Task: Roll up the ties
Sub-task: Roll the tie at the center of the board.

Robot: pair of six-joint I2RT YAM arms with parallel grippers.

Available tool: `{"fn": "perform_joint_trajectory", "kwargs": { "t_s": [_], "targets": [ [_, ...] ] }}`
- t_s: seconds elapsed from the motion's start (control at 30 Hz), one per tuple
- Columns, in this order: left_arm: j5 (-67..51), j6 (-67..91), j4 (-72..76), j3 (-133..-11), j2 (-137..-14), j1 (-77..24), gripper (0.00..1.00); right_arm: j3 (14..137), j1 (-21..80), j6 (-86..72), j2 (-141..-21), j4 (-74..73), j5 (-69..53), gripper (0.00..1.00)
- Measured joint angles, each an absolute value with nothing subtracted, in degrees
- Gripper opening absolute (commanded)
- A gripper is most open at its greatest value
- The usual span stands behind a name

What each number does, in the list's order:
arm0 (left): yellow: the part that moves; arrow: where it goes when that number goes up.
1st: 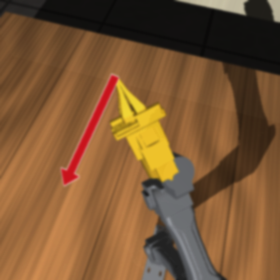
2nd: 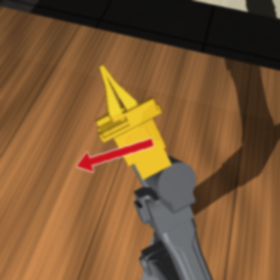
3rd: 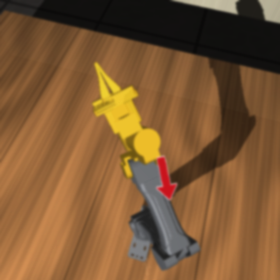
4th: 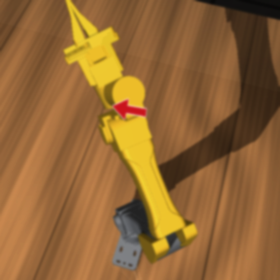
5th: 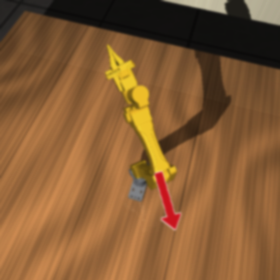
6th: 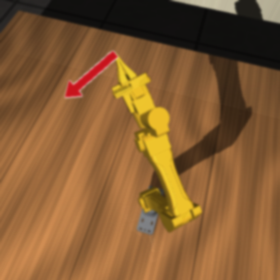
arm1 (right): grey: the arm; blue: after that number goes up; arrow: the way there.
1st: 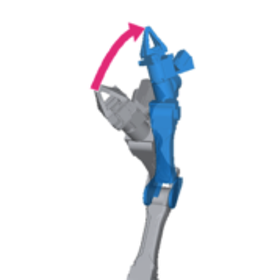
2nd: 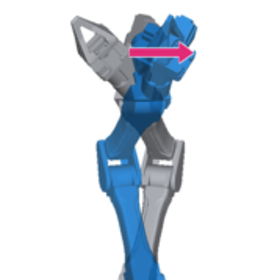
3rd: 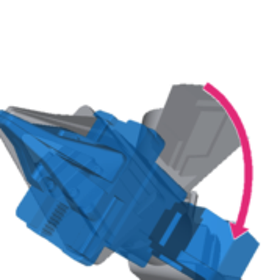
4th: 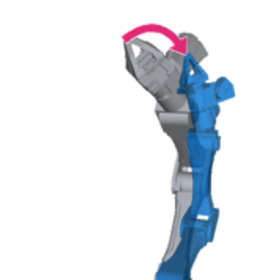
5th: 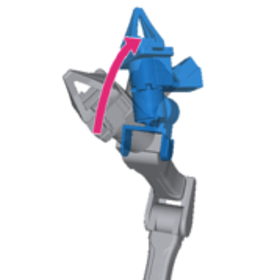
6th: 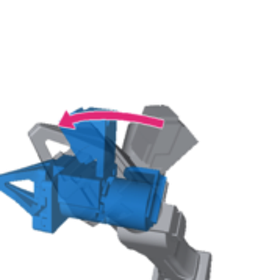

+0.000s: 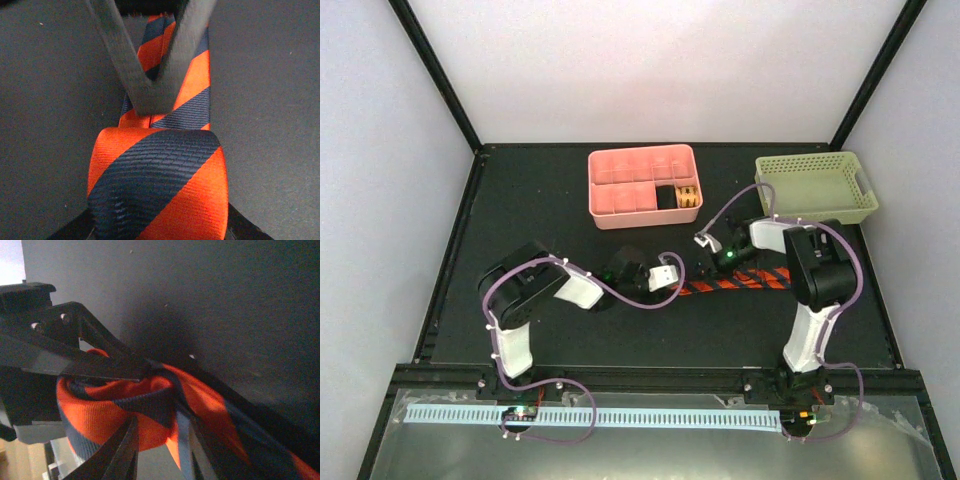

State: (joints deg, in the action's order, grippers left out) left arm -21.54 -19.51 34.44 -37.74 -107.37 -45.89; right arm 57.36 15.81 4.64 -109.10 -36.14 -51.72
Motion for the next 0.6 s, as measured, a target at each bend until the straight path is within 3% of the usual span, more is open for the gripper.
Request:
{"fn": "perform_joint_trajectory", "kwargs": {
  "t_s": [0.13,0.47,0.53,0.6],
  "targets": [
    [-20.05,-21.39,29.10,-39.83,-106.74,-46.30,0.35,57.49,13.54,5.91,-106.28,-38.41,-51.51,0.46],
    [-19.05,-23.83,21.50,-44.10,-106.74,-46.41,0.34,57.52,17.04,2.07,-104.49,-35.97,-52.80,0.42],
    [-18.90,-23.88,20.78,-44.45,-106.74,-46.54,0.34,57.52,17.78,1.61,-105.10,-35.75,-52.66,0.36],
    [-18.83,-23.92,20.21,-44.80,-106.78,-46.54,0.35,57.49,18.06,1.06,-105.75,-35.53,-52.56,0.20]
  ]
}}
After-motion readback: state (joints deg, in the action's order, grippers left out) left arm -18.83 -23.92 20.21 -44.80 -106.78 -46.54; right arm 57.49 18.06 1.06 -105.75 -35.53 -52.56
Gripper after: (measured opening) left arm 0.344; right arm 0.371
